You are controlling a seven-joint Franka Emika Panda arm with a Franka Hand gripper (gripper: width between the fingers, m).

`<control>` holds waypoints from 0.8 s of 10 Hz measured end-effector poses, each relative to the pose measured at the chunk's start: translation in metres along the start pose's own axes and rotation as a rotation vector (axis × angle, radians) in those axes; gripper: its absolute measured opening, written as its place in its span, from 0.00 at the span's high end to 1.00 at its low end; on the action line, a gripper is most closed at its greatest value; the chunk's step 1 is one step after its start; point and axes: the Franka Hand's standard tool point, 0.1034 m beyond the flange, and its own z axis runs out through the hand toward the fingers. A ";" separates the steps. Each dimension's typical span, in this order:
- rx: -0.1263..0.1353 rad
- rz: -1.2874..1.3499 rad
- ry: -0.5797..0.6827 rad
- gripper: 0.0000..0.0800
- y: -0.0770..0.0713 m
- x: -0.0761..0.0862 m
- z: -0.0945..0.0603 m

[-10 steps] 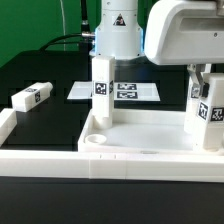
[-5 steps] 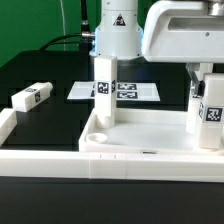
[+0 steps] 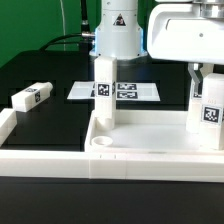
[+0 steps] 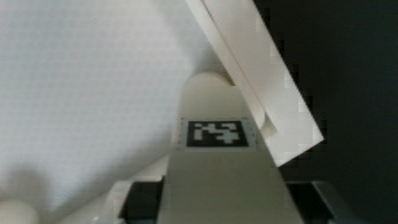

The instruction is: Assemble desk

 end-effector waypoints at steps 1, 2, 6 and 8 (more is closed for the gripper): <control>-0.006 0.097 -0.007 0.64 0.000 0.000 0.000; -0.006 0.160 -0.008 0.64 0.000 0.000 0.000; -0.004 0.395 -0.011 0.64 -0.002 -0.001 0.001; -0.003 0.501 -0.010 0.64 -0.002 -0.001 0.001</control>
Offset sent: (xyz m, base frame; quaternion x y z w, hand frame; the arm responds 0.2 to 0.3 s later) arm -0.0004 0.0025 -0.0081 -0.0251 -0.0408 0.2451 0.9683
